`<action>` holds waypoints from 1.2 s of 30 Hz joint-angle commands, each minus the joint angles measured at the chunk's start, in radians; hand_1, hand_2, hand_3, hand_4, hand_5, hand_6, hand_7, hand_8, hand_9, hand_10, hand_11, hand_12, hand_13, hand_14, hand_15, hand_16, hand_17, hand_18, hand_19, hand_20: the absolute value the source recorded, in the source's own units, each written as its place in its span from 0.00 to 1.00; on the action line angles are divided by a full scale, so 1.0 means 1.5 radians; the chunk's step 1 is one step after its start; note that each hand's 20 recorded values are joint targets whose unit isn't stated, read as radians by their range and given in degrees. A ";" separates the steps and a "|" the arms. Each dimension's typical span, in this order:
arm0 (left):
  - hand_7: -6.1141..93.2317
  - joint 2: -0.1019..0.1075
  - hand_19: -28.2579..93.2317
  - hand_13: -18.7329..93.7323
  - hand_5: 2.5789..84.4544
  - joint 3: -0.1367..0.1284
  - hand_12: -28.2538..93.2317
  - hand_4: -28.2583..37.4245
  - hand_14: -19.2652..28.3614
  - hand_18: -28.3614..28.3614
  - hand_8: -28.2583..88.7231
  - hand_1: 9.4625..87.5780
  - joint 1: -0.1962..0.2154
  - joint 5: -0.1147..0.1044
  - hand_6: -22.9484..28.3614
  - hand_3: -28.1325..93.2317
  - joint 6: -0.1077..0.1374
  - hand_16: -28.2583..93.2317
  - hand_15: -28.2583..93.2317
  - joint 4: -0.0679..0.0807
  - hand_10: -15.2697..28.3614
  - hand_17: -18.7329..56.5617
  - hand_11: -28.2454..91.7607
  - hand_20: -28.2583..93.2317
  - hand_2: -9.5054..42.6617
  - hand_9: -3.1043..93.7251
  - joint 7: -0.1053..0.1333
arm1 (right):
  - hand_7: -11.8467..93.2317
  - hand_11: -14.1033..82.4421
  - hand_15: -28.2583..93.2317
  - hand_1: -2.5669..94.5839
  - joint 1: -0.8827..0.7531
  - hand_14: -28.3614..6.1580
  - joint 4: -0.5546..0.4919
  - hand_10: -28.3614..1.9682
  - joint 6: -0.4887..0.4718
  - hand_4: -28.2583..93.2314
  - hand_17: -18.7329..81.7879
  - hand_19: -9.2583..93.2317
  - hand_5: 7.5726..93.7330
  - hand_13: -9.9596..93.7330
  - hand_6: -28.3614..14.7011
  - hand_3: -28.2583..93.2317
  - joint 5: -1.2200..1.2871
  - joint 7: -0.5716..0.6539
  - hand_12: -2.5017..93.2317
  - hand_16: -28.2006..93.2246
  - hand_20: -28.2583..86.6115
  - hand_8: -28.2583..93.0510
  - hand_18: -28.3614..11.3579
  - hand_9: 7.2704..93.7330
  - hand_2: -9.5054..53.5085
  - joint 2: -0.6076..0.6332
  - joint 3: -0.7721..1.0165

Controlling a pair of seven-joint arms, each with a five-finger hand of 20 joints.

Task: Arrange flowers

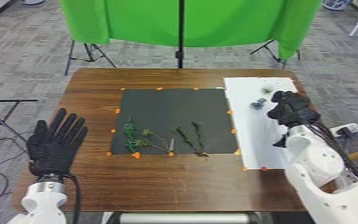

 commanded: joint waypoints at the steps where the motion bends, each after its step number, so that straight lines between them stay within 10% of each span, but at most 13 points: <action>1: 0.14 -0.006 0.45 0.34 0.41 0.008 0.30 0.00 0.73 0.72 0.16 0.20 0.004 0.002 0.63 0.86 0.000 0.20 0.41 0.000 0.71 0.13 0.34 0.30 0.37 0.33 -0.003 | 0.39 0.35 0.70 0.49 0.062 0.43 0.050 0.49 -0.008 0.00 0.44 0.96 0.48 0.48 0.62 0.95 -0.024 -0.109 0.19 0.34 0.75 0.08 0.13 0.46 0.00 0.017 -0.034; 28: 0.14 -0.006 0.45 0.34 0.41 0.019 0.30 0.00 0.73 0.72 0.16 0.20 -0.012 0.004 0.64 0.86 0.007 0.20 0.41 0.007 0.72 0.13 0.34 0.30 0.39 0.33 -0.020 | 0.33 0.31 0.72 0.56 0.141 0.49 0.158 0.59 -0.064 0.00 0.47 0.98 0.54 0.56 0.70 0.90 -0.024 -0.060 0.18 0.42 0.75 0.09 0.14 0.57 0.00 -0.013 -0.121; 36: 0.15 -0.008 0.45 0.34 0.41 0.018 0.30 0.00 0.73 0.72 0.16 0.20 -0.006 0.001 0.64 0.86 0.005 0.20 0.41 0.004 0.71 0.13 0.34 0.30 0.41 0.33 -0.019 | 0.40 0.29 0.67 0.62 0.121 0.53 0.121 0.58 -0.060 0.00 0.47 0.97 0.72 0.62 0.68 0.80 -0.007 -0.061 0.29 0.48 0.75 0.18 0.16 0.78 0.00 -0.001 -0.112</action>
